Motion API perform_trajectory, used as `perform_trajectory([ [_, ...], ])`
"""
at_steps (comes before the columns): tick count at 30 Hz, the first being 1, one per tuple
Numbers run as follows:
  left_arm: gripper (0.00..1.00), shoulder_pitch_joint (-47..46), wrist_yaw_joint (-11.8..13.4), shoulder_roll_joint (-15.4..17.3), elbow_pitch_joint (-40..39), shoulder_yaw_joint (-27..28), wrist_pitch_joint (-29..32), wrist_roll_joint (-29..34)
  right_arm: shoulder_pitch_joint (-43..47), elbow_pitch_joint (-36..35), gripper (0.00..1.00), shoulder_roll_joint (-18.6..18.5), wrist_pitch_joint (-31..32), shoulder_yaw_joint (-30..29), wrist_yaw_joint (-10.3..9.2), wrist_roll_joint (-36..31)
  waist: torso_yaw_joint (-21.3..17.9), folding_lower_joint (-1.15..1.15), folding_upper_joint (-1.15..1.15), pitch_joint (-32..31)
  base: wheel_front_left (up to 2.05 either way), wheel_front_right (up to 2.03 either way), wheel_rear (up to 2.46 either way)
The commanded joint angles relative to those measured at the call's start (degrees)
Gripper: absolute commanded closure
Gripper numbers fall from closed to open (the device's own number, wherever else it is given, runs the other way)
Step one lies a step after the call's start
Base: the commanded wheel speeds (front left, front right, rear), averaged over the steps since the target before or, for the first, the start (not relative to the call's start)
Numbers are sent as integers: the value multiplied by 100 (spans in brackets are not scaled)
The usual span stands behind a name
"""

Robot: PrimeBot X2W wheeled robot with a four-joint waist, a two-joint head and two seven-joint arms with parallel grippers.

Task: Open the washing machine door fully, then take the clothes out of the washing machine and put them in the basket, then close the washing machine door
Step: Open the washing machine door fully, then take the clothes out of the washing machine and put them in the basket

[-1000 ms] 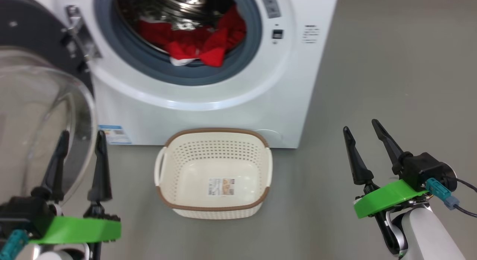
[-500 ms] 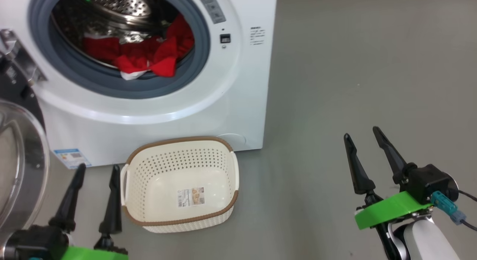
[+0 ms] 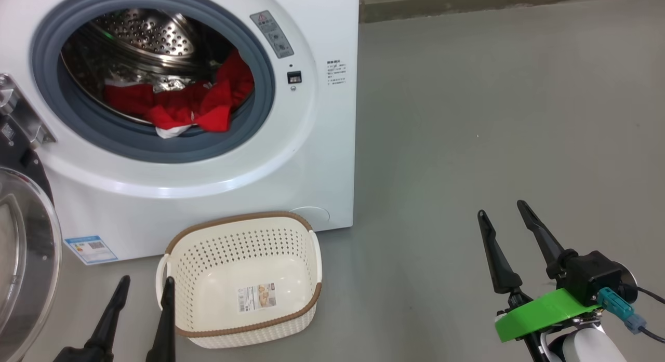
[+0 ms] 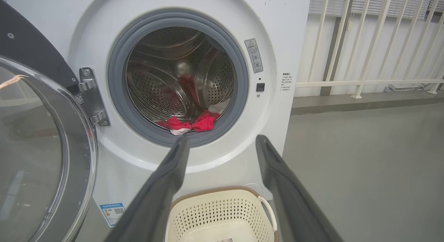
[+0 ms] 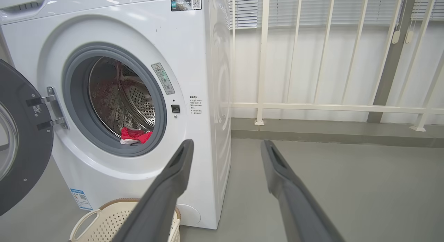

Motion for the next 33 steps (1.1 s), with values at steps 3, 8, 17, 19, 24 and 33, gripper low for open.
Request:
perform_trajectory([
  [3, 0, -56, -69, 14, -11, 288, -51, 80, 24, -183, 0, 9, -37, 120, 43, -105, -23, 0, 0, -64, 0, 0, 0],
  [8, 0, -33, -95, -41, 29, 303, -51, 152, 50, -184, 0, 9, -37, 100, 43, -107, -4, 0, 0, -92, 0, 0, 0],
  [17, 0, -29, -119, -110, 65, 331, -51, 154, 53, -164, 0, 9, -37, 136, 43, -82, 15, 0, 0, -82, 0, 0, 0],
  [19, 0, -34, -121, -122, 81, 362, -51, 128, 59, -160, 0, 9, -37, 149, 43, -71, 12, 0, 0, -79, 0, 0, 0],
  [24, 0, -82, -124, -174, 58, 514, -51, 33, 43, -119, 0, 9, -37, 166, 43, -52, 12, 0, 0, -72, 0, 0, 0],
  [33, 0, -71, -129, -170, -74, 505, -51, 41, 43, -61, 0, 9, -37, 157, 43, -59, 45, 0, 0, -92, 0, 0, 0],
])
